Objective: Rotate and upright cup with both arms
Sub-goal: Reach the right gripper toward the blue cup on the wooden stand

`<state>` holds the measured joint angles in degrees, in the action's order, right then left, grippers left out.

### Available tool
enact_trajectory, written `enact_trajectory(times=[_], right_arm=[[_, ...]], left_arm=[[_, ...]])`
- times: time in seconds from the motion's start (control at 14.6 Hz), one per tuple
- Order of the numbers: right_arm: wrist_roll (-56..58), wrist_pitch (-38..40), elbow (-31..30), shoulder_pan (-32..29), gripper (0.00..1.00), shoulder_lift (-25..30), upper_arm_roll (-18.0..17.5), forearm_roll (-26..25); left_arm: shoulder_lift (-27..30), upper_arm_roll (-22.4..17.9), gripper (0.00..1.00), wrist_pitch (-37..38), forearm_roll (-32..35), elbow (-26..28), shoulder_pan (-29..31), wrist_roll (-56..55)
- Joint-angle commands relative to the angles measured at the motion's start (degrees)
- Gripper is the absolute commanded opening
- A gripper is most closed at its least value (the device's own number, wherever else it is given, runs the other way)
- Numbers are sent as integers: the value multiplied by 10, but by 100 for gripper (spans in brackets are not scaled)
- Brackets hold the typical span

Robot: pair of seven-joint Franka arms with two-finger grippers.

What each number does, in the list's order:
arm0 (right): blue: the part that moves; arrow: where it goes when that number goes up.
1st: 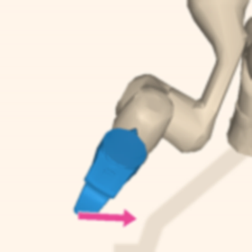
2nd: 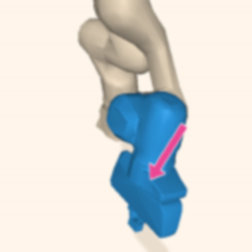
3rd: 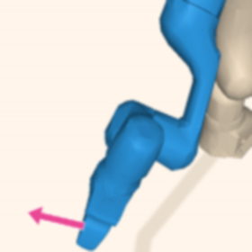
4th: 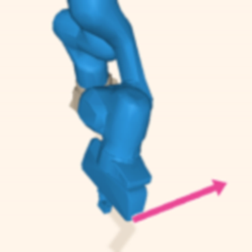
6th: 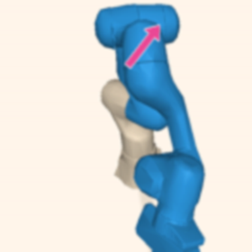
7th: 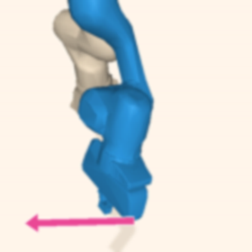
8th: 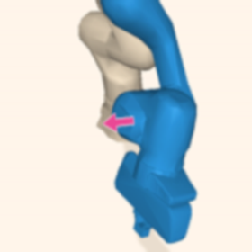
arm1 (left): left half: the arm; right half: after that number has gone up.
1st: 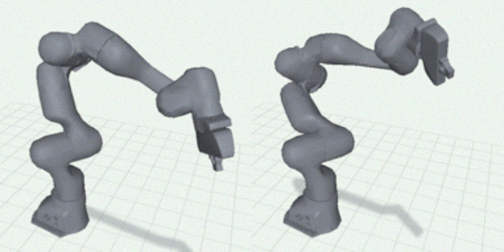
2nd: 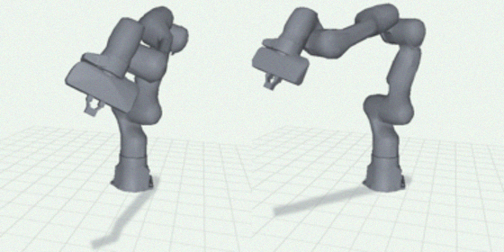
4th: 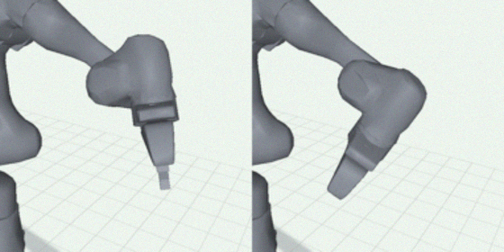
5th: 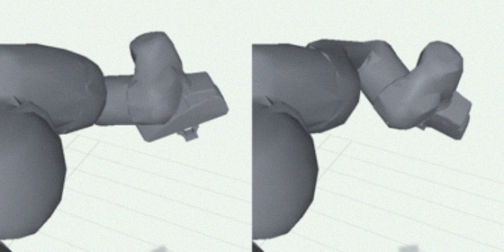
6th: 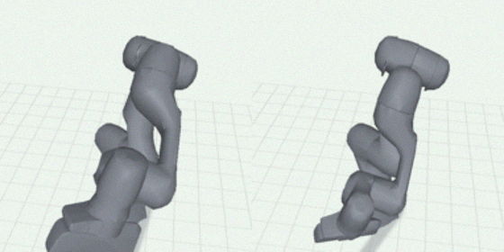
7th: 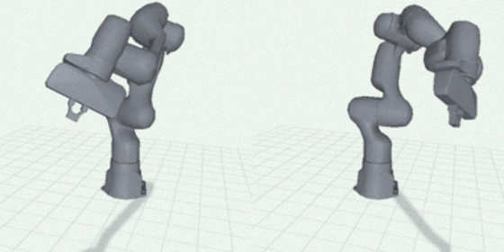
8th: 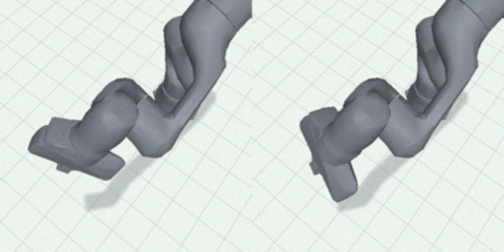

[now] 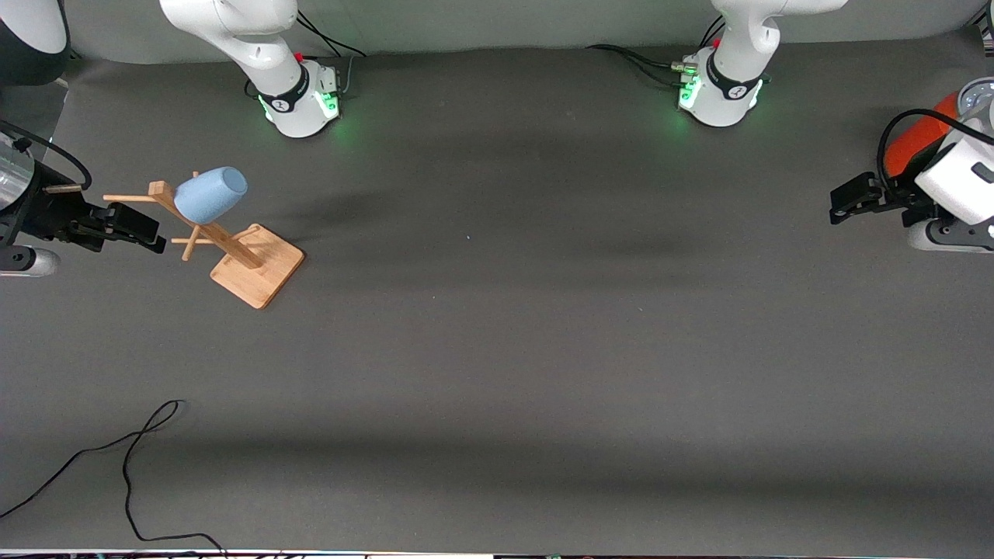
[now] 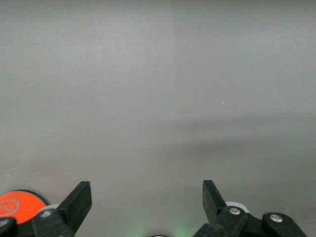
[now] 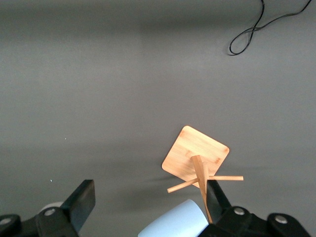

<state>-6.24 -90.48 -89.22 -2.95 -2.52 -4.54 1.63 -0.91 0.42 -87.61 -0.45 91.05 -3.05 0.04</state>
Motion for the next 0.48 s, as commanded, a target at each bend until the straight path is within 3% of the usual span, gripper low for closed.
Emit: enact_trajectory(times=[0.0, 0.41], right_arm=[[14, 16, 17, -4, 100, -6, -4, 8], [9, 15, 11, -6, 100, 0, 0, -15]], left_arm=[[-5, 5, 100, -2, 7, -9, 4, 8], [-8, 5, 100, -3, 8, -9, 5, 8]])
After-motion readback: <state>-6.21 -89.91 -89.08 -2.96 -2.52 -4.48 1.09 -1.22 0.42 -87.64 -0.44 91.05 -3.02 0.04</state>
